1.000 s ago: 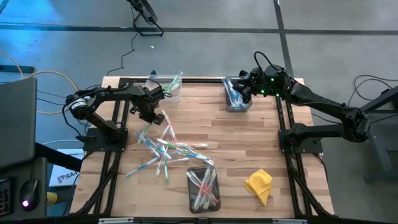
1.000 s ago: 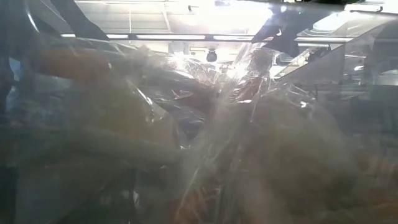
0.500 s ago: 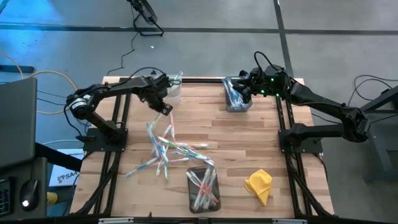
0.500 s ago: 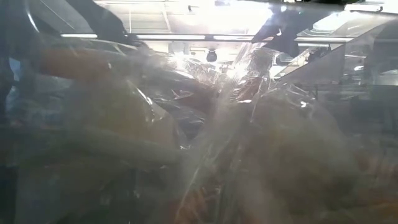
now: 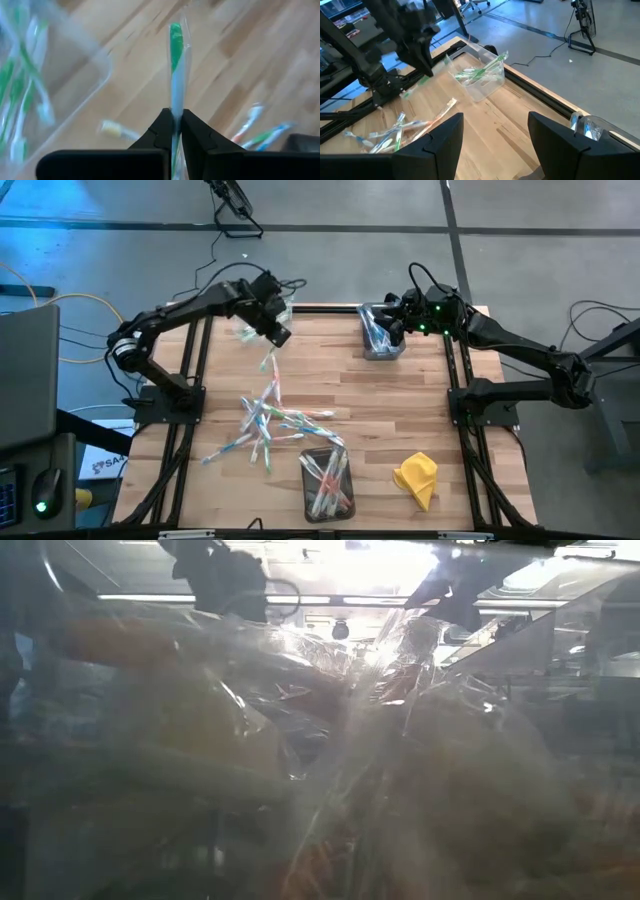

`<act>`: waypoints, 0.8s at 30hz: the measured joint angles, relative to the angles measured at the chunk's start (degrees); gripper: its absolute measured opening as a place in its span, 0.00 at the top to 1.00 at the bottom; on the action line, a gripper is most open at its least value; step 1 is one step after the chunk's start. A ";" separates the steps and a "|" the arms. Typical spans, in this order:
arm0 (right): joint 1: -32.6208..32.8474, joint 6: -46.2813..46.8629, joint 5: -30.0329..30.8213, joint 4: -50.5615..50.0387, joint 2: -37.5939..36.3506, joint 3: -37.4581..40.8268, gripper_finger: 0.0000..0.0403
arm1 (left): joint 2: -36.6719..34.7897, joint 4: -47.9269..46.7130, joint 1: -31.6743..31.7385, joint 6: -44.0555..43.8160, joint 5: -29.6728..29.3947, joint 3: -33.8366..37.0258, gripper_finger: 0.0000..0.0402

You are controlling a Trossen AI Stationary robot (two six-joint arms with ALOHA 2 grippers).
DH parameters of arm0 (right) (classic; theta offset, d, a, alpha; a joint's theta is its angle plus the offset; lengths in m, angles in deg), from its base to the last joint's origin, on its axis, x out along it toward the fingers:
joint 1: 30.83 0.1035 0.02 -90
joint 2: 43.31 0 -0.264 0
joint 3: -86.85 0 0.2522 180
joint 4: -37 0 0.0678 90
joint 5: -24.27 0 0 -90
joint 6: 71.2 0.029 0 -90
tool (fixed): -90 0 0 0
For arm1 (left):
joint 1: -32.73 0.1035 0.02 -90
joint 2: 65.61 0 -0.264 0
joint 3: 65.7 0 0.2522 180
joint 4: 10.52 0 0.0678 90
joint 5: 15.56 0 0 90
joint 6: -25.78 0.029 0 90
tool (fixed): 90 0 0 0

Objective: Pick & Place Toothbrushes
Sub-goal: Put the green toothbrush into the transparent bin

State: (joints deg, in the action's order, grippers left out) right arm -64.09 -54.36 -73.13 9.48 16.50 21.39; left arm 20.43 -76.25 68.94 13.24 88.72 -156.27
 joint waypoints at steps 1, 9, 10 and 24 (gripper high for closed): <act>0.00 0.02 0.00 0.00 0.00 0.00 0.47 | 0.00 0.02 0.02 0.58 0.66 -1.20 0.97; 0.00 0.02 -0.20 -0.03 0.00 0.00 0.47 | -0.04 -0.59 -0.79 1.86 4.50 -7.43 0.97; 0.00 0.02 -0.20 -0.07 0.00 0.00 0.47 | -0.07 -0.54 -0.76 2.15 5.26 -7.83 0.97; 0.00 0.00 -0.20 -1.09 0.57 0.00 0.47 | -0.07 7.70 -7.48 4.09 6.10 -8.40 0.97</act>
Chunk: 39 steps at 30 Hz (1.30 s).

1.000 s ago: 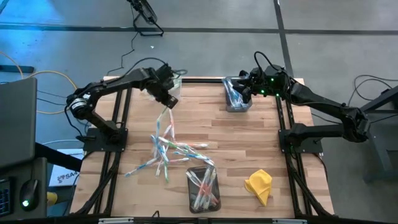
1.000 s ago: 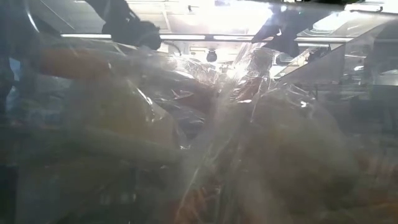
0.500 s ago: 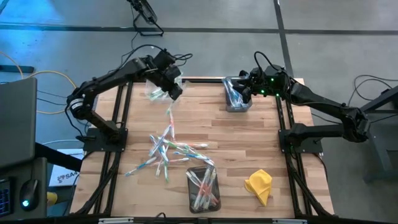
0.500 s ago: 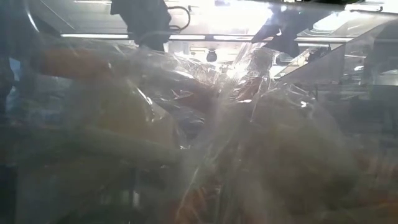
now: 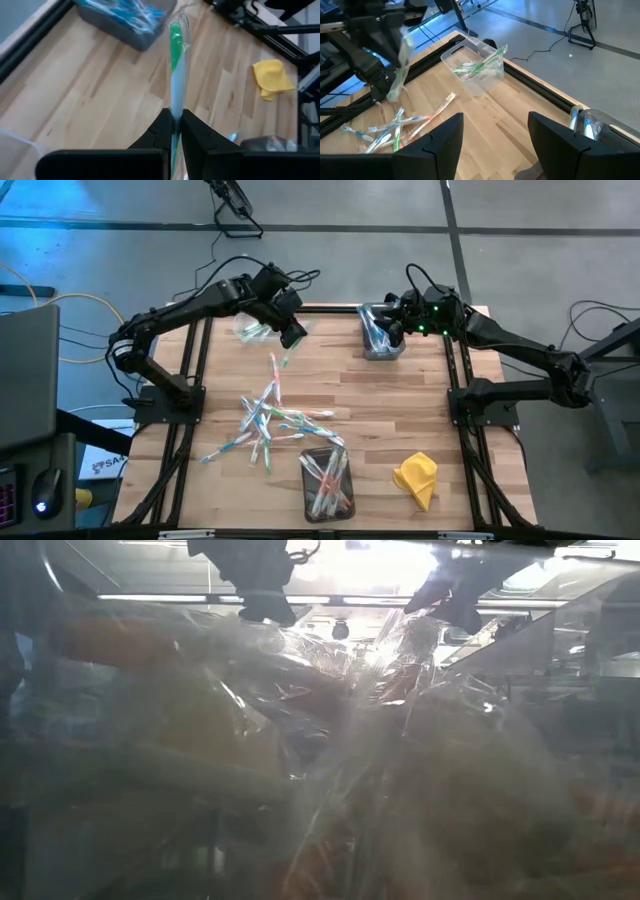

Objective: Pick & Place Toothbrushes
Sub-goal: Put the green toothbrush into the transparent bin

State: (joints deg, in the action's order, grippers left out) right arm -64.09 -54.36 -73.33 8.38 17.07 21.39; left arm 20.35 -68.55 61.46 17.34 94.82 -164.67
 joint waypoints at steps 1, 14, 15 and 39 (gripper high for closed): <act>0.00 0.00 0.00 0.00 0.02 0.00 0.47 | -0.18 0.02 -0.08 -0.60 0.02 0.00 0.97; 0.00 -0.61 4.41 0.22 0.04 0.00 0.47 | -0.41 0.89 -0.61 7.10 -13.91 -0.07 0.97; 0.00 -0.53 4.33 0.21 0.04 0.00 0.47 | -0.41 0.84 -0.60 8.42 -17.20 -0.07 0.97; 0.04 -0.11 4.43 0.02 0.09 0.00 0.47 | 0.44 6.92 18.20 27.66 -25.29 10.11 0.97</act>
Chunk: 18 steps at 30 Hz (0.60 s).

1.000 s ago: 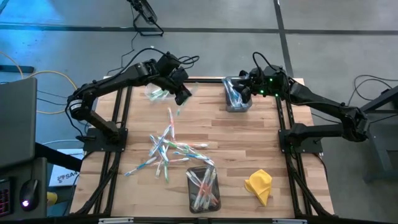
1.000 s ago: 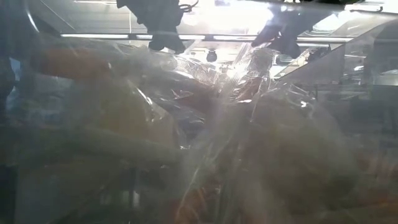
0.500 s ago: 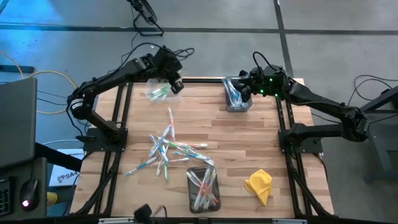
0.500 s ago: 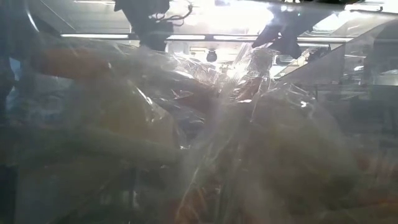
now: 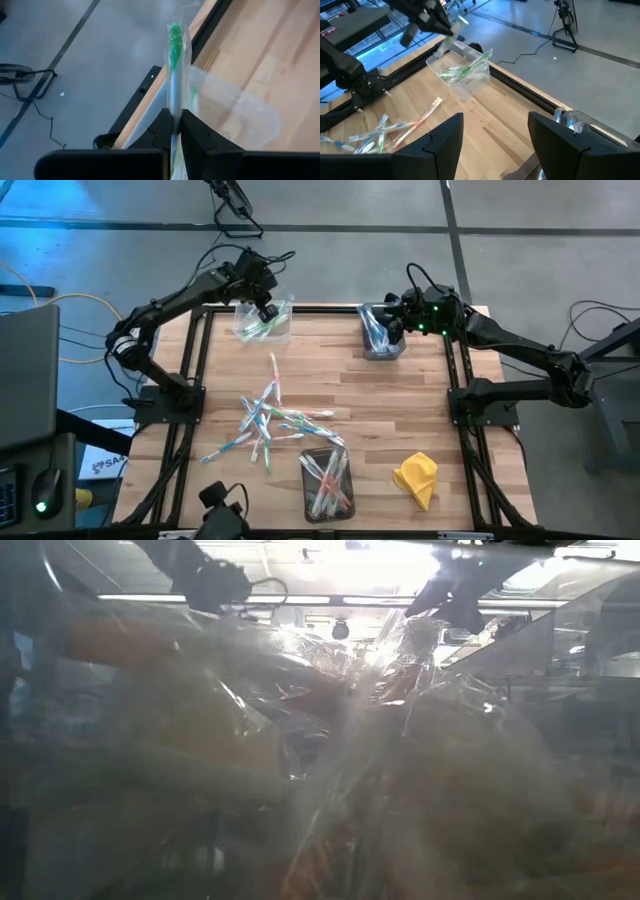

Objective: Pick & Place Toothbrushes
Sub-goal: Put the green toothbrush into the transparent bin

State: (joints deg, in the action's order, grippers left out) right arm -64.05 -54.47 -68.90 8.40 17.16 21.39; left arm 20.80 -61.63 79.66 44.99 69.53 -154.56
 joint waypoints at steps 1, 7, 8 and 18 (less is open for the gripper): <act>0.00 0.00 0.03 0.00 0.00 0.00 0.47 | 0.00 1.96 0.52 0.15 0.04 1.71 0.97; 0.00 0.11 0.03 -0.02 0.00 0.00 0.47 | 0.00 17.75 2.62 0.49 0.76 10.83 0.97; 0.00 0.11 0.05 -0.02 0.00 0.00 0.47 | 0.00 19.60 2.77 0.49 0.80 11.94 0.96; 0.00 1.64 0.05 -0.02 0.00 0.00 0.47 | 0.00 24.17 3.73 6.13 0.00 19.25 0.95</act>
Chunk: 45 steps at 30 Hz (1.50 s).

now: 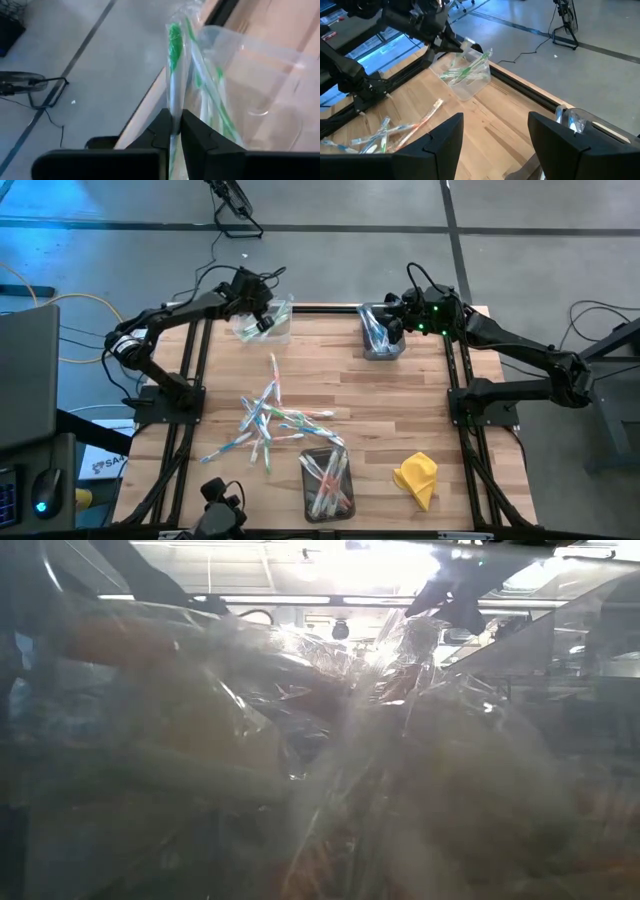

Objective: Pick & Place Toothbrushes
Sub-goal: Put the green toothbrush into the transparent bin, then put the blue toothbrush into the top black bin

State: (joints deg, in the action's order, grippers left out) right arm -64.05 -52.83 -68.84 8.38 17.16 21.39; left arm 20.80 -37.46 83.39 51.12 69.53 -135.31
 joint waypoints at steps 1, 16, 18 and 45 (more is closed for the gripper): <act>0.00 0.00 0.01 0.00 0.00 0.00 0.47 | 0.00 0.27 0.00 -0.02 -0.59 0.41 0.96; 0.00 -0.17 -1.13 0.00 0.00 0.00 0.47 | 0.00 2.88 -0.02 -0.11 -2.08 0.81 0.65; 0.02 -0.17 -1.77 0.00 0.00 0.00 0.47 | 0.00 2.80 -0.02 -0.28 -2.09 0.81 0.60; 0.02 1.29 -1.77 0.02 0.00 0.00 0.47 | 0.00 -2.04 -0.07 -21.33 5.25 -0.36 0.46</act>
State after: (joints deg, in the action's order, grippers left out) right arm -64.02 -51.54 -70.62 8.40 17.16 21.39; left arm 20.80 -39.49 83.32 29.79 74.77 -135.67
